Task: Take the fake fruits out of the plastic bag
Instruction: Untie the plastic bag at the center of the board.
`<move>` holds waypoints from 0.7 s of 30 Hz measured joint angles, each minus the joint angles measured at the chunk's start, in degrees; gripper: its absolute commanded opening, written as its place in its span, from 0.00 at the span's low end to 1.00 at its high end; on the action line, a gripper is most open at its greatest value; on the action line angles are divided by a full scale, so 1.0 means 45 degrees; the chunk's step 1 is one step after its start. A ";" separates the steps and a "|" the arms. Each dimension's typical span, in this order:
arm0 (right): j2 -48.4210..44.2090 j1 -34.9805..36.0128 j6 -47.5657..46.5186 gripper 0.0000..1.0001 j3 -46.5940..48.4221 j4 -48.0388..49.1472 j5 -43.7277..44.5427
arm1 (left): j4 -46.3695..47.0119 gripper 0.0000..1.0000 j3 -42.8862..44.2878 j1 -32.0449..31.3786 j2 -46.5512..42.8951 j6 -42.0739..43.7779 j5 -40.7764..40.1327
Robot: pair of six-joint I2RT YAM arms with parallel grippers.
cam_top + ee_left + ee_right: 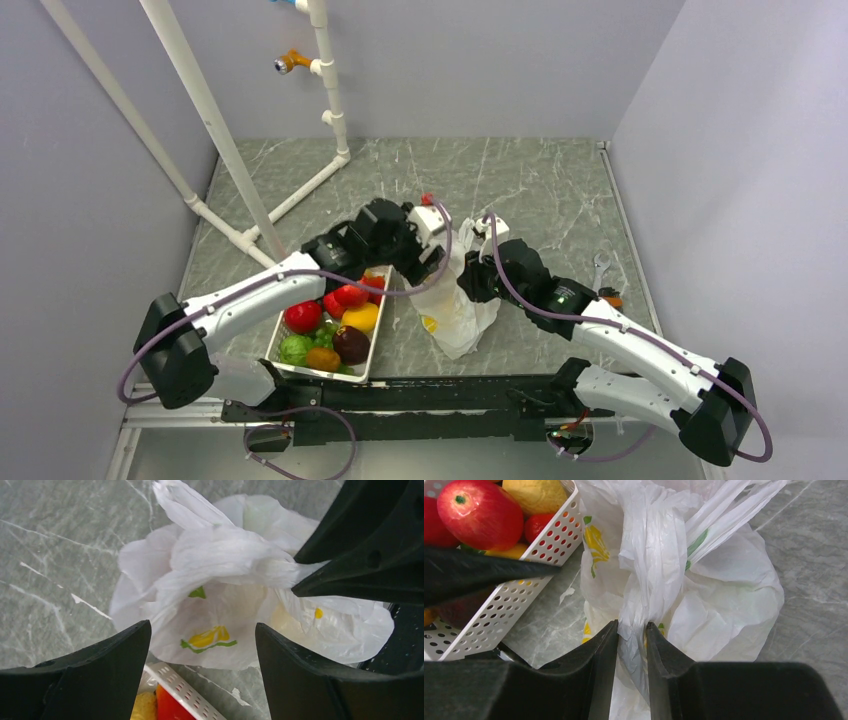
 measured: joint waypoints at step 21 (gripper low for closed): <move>-0.0019 0.0000 0.0631 0.34 -0.0549 0.0427 -0.0850 | 0.1681 0.59 0.0107 0.0355 0.1948 0.0505 -0.0097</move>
